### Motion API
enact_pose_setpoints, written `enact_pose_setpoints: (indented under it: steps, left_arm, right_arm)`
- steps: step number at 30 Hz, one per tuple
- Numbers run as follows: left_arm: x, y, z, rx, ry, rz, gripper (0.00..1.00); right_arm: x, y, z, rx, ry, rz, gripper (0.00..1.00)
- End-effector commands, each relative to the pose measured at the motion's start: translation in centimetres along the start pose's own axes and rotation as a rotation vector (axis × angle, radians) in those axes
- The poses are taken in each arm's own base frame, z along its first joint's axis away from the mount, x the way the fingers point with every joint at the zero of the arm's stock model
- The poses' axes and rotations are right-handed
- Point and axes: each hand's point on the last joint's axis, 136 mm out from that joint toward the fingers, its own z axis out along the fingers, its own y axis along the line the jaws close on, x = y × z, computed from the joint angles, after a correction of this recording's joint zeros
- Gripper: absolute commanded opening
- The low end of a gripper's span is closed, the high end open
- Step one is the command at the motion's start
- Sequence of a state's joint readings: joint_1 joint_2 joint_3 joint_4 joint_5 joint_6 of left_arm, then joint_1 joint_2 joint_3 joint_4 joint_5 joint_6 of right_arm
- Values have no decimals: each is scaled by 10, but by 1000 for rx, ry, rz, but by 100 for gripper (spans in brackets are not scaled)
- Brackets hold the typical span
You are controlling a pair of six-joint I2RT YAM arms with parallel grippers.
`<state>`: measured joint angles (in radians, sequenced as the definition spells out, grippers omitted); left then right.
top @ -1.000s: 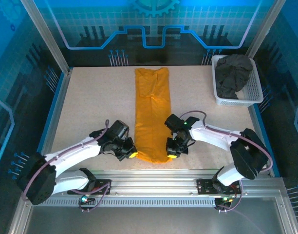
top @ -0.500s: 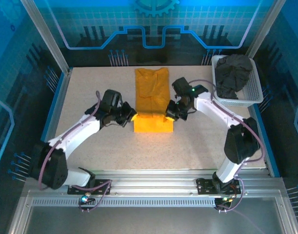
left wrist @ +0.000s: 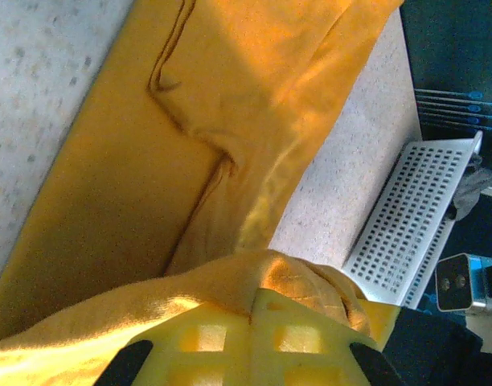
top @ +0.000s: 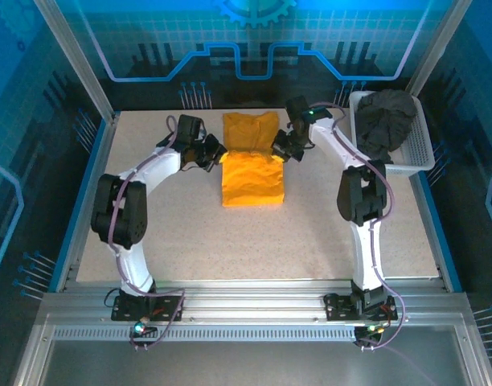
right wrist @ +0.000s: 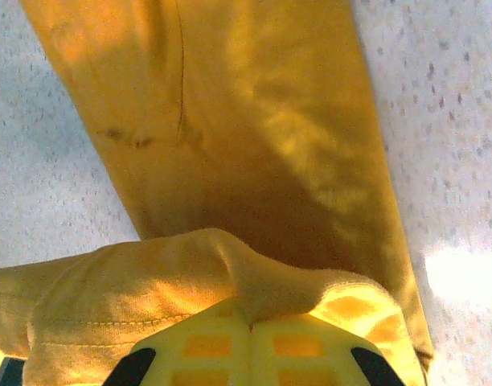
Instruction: Fold and stack the t-shirts
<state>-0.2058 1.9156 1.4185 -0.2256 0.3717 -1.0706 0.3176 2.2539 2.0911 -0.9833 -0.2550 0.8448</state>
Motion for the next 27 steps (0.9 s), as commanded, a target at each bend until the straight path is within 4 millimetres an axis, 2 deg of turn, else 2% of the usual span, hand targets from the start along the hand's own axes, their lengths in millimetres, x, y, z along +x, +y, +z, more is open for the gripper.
enact_pose_setpoints:
  steps: [1, 4, 6, 8, 9, 11, 13, 15, 17, 20, 22, 24, 27]
  left_arm:
    - [-12, -8, 12, 27, 31, 23, 0]
    - [-22, -3, 27, 20, 46, 4, 0]
    - [-29, -1, 35, 22, 51, -7, 7]
    - [-35, 0, 42, 14, 58, -14, 24]
    - [-38, 0, 43, 9, 59, -15, 34]
    - [-40, -2, 37, 4, 47, 2, 46]
    - [-35, -2, 24, -8, 34, 19, 49]
    - [-24, 10, 6, -39, 14, 16, 49]
    - [-6, 30, -12, -70, -4, -14, 49]
    - [33, 59, -29, -66, 7, -101, 49]
    - [61, 81, -31, -77, 33, -167, 49]
    - [80, 97, -28, -88, 53, -234, 51]
    - [96, 109, -15, -80, 75, -308, 53]
  right_arm:
    - [-9, -9, 15, 3, 59, 29, 0]
    - [-18, -10, 31, -11, 82, 45, 0]
    - [-28, -6, 39, -44, 92, 33, 20]
    - [-36, -4, 40, -54, 85, 8, 38]
    - [-41, -4, 36, -53, 75, -5, 44]
    - [-46, -4, 23, -41, 49, -22, 51]
    - [-47, -8, 5, -25, 16, -32, 55]
    - [-43, -12, -14, -5, -21, -52, 59]
    - [-29, -18, -32, 9, -43, -61, 60]
    - [3, -37, -38, 20, -46, -41, 59]
    - [29, -49, -32, -2, -28, -10, 58]
    - [50, -59, -23, -11, -1, 13, 57]
    - [73, -70, -4, -39, 46, 66, 58]
